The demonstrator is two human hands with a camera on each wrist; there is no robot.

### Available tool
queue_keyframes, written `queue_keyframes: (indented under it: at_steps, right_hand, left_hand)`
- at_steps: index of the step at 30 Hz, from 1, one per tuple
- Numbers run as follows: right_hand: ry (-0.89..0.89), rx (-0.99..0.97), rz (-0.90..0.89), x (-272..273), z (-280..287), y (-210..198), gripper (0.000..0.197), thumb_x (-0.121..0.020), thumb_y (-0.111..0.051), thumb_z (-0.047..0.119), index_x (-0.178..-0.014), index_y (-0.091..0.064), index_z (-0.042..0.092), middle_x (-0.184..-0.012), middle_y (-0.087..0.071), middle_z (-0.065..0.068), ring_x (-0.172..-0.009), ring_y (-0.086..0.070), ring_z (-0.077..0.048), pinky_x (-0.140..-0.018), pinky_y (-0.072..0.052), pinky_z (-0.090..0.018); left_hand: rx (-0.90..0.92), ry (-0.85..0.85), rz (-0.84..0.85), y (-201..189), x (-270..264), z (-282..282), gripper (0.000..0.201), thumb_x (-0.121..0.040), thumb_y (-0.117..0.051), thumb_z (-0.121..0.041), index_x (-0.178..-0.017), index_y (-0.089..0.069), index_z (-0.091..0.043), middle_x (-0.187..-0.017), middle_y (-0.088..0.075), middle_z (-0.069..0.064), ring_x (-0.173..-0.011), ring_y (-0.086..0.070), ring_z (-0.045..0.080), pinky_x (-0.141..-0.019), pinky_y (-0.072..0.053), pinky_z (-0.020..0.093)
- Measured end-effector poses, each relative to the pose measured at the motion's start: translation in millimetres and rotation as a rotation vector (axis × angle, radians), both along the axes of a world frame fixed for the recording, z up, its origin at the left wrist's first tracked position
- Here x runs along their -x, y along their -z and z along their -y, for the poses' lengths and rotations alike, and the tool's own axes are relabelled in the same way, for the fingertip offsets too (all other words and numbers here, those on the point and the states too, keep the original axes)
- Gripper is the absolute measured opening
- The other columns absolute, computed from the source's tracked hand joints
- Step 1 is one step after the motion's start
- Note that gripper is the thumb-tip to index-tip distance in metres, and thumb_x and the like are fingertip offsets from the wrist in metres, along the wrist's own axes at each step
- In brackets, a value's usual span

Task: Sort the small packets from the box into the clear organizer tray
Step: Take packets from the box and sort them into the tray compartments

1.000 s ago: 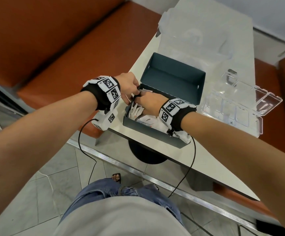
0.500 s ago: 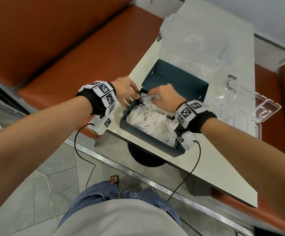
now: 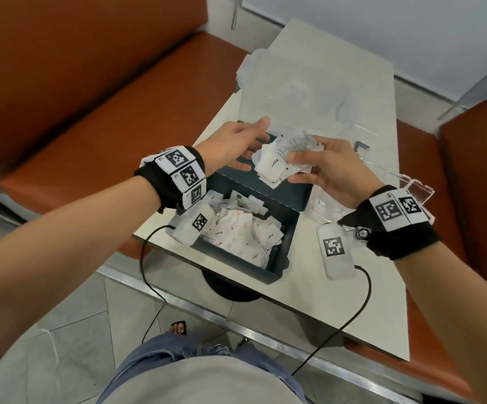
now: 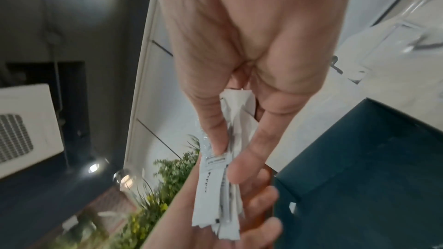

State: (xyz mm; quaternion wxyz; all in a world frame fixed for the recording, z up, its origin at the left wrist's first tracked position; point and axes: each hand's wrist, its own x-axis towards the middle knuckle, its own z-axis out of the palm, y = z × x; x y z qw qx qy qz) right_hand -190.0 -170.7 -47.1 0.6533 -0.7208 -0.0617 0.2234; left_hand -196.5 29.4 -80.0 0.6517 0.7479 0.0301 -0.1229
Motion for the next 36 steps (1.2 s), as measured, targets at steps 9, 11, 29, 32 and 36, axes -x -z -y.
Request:
queue_keyframes:
  at_steps: [9, 11, 29, 32, 36]
  right_hand:
    - [0.031, 0.084, 0.072, -10, 24, -9, 0.020, -0.087, -0.064, 0.008, -0.106, -0.069, 0.008, -0.107, -0.071, -0.017, -0.096, -0.066, -0.032, -0.088, -0.049, -0.043]
    - [0.029, 0.133, 0.092, -9, 31, -7, 0.016, -0.090, -0.059, 0.007, -0.102, -0.068, 0.006, -0.101, -0.071, -0.018, -0.090, -0.063, -0.029, -0.081, -0.046, -0.040]
    - [0.288, 0.190, 0.134, -25, 170, 8, 0.008, -0.085, -0.068, 0.006, -0.092, -0.066, 0.010, -0.073, -0.055, -0.002, -0.057, -0.042, -0.009, -0.053, -0.032, -0.022]
    - [0.332, 0.016, 0.051, -26, 198, 10, 0.013, -0.089, -0.061, 0.002, -0.084, -0.062, 0.014, -0.072, -0.053, -0.003, -0.056, -0.044, -0.012, -0.055, -0.037, -0.024]
    - [0.293, -0.120, 0.019, -23, 224, 13, 0.020, -0.092, -0.051, -0.002, -0.082, -0.061, 0.012, -0.074, -0.056, -0.006, -0.064, -0.061, -0.018, -0.061, -0.050, -0.025]
  left_hand:
    - [0.791, 0.342, -0.289, -13, -11, 57, 0.066, -0.092, -0.043, -0.063, -0.113, -0.071, -0.008, -0.118, -0.067, 0.021, -0.109, -0.065, 0.035, -0.085, -0.054, 0.052]
    - [0.819, 0.332, -0.310, -18, -11, 71, 0.048, -0.096, -0.048, -0.045, -0.110, -0.071, -0.004, -0.113, -0.068, 0.021, -0.104, -0.067, 0.034, -0.085, -0.056, 0.052]
    - [0.497, 0.146, -0.290, -9, -28, 198, 0.034, -0.094, -0.061, -0.028, -0.114, -0.062, -0.001, -0.090, -0.069, 0.013, -0.069, -0.067, 0.019, -0.052, -0.053, 0.023]
    - [0.480, 0.147, -0.351, -5, -32, 217, 0.040, -0.095, -0.056, -0.040, -0.111, -0.062, -0.004, -0.088, -0.070, 0.011, -0.066, -0.066, 0.015, -0.052, -0.053, 0.022]
    - [0.438, 0.154, -0.437, 1, -33, 240, 0.028, -0.095, -0.058, -0.038, -0.099, -0.059, -0.010, -0.083, -0.072, 0.010, -0.062, -0.064, 0.012, -0.049, -0.052, 0.020]
